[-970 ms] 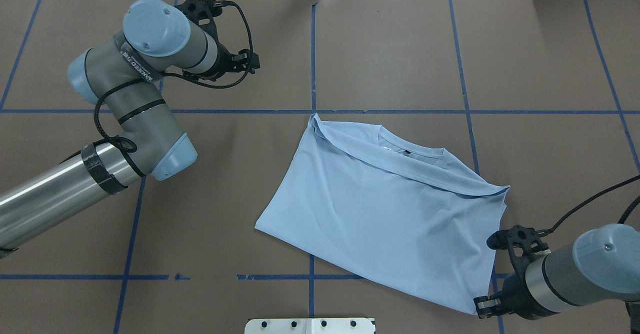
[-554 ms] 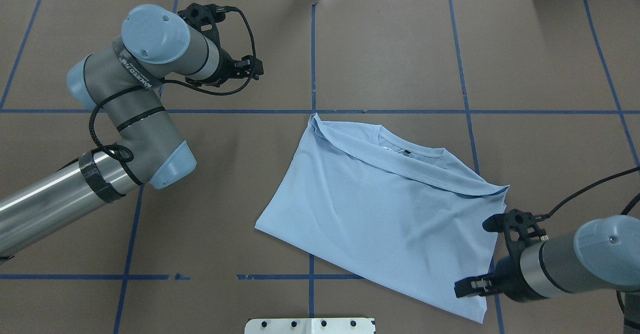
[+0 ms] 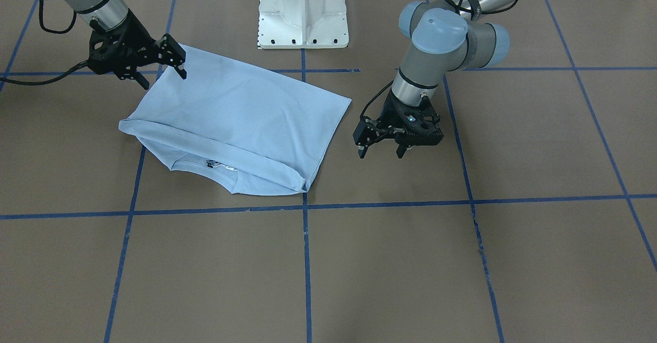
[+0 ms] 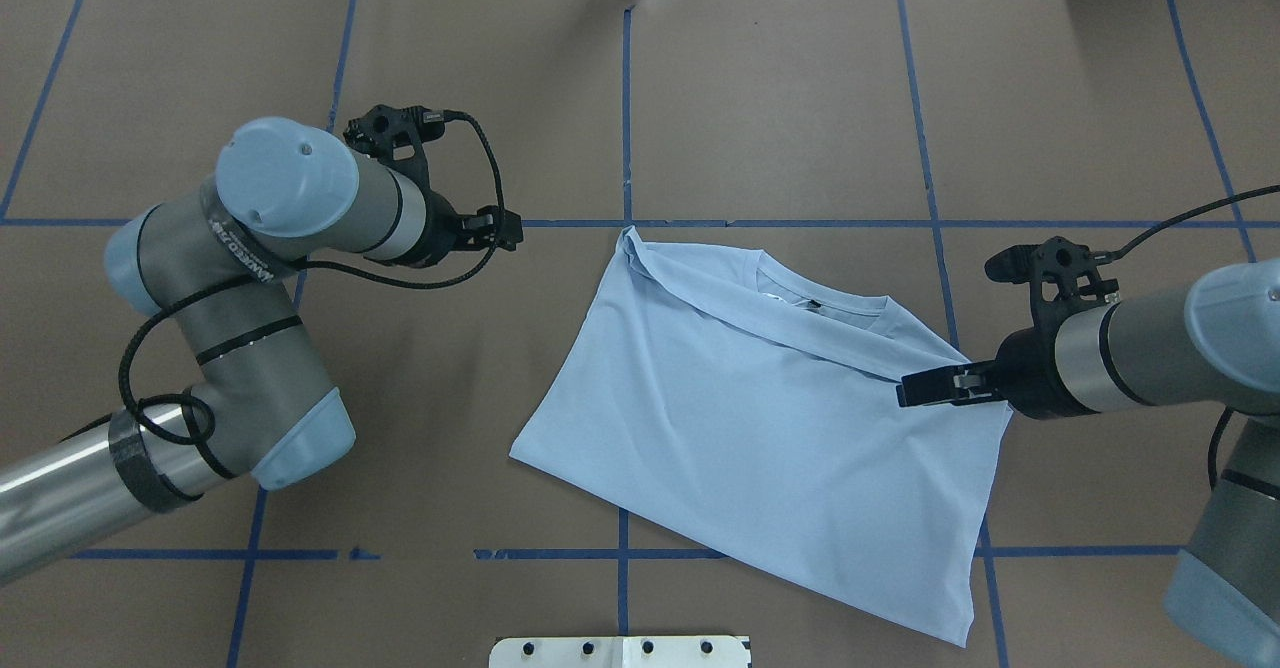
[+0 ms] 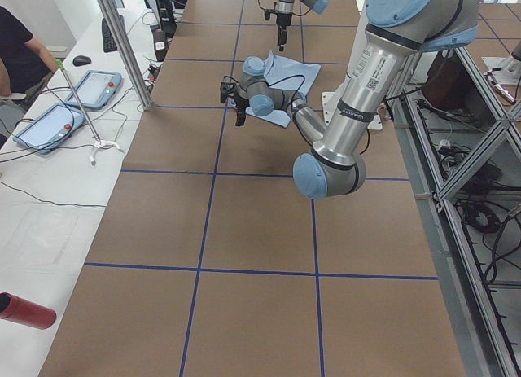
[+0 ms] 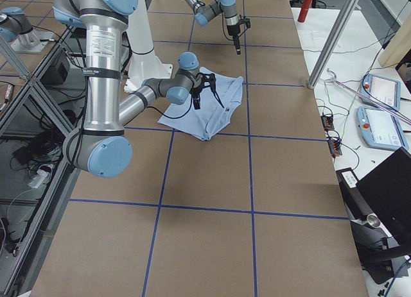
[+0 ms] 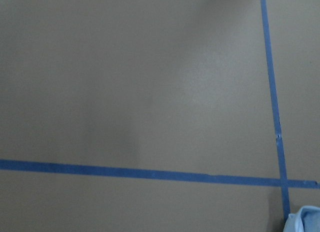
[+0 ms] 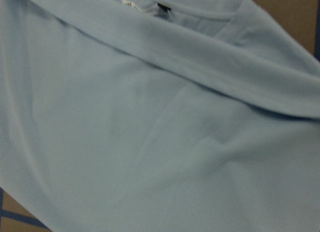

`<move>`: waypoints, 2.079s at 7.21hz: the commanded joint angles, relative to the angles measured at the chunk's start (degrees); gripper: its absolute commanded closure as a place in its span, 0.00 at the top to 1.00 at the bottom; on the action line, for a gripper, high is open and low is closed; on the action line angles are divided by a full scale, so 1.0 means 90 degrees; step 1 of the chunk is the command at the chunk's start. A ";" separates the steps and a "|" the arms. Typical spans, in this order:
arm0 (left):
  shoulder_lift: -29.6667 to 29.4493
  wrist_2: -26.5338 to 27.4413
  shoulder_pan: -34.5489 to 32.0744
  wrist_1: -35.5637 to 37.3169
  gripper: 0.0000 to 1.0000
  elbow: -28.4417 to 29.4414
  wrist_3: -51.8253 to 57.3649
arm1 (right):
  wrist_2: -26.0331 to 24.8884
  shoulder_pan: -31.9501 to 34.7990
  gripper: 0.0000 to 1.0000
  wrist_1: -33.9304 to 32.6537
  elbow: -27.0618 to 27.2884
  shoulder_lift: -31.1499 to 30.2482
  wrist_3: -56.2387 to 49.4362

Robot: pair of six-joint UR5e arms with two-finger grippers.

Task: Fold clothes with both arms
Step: 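Release and raise the right gripper while the left gripper nears the corner, then push the shirt's near corner away with the left gripper, turning the shirt lengthwise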

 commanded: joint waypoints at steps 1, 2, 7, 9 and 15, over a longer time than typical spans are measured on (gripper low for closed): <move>0.0154 0.0017 0.0743 0.0460 0.99 -0.0508 -0.1361 | 0.0012 0.0471 1.00 -0.0350 -0.0522 0.0350 -0.0113; 0.0115 0.0056 0.1066 0.0861 0.99 -0.0665 -0.2084 | 0.0079 0.0549 1.00 -0.0486 -0.0612 0.0516 -0.0113; 0.0066 0.0486 0.1850 0.1138 0.91 -0.0549 -0.3653 | 0.0519 0.0853 1.00 -0.1181 -0.0730 0.1044 -0.0094; 0.0056 0.0670 0.1850 0.1128 0.84 -0.0442 -0.3653 | 0.0567 0.0921 1.00 -0.1172 -0.0730 0.1074 -0.0054; -0.0158 0.0779 0.1850 0.1362 0.22 -0.0373 -0.3634 | 0.0782 0.1087 1.00 -0.1171 -0.0720 0.1074 -0.0045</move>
